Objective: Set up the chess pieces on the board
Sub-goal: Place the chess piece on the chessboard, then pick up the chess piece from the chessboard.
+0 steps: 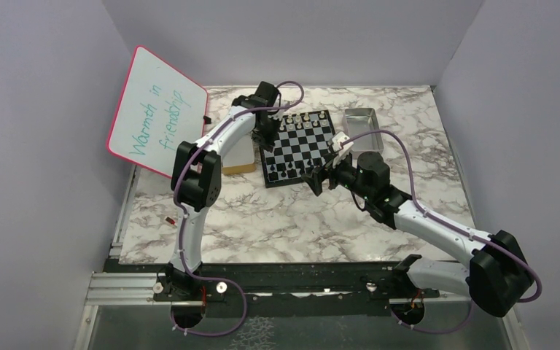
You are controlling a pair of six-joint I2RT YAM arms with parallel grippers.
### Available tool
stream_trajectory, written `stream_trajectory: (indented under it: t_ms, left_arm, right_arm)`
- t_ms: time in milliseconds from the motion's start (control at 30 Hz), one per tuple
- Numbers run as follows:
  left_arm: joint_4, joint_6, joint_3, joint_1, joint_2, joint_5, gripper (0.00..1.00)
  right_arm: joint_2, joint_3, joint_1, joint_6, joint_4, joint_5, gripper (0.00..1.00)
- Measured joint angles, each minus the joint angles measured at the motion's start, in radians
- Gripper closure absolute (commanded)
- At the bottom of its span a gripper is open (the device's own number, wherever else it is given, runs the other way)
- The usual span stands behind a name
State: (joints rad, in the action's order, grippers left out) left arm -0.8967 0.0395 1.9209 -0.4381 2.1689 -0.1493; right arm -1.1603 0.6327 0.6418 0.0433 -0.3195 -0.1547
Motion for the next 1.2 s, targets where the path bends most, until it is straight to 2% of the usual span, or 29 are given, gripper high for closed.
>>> stream_trajectory:
  t_ms: [433,667,1033,1200]
  left_arm:
    - [-0.018,-0.005,0.1,-0.003,0.092,0.003,0.85]
    - [-0.03,-0.007,0.113,-0.003,0.122,0.013,0.72]
    - [-0.032,-0.006,0.132,-0.014,0.122,0.046,0.73]
    - [-0.031,-0.002,0.132,-0.023,0.122,0.062,0.8]
  right_arm:
    - [0.047,0.0,0.0,-0.001,0.004,0.0,0.0]
    - [0.047,0.0,0.0,0.003,0.004,0.0,0.0]
    - [0.049,-0.006,0.0,0.01,0.004,0.0,0.0]
    - [0.049,-0.01,0.0,0.01,0.004,0.0,0.0]
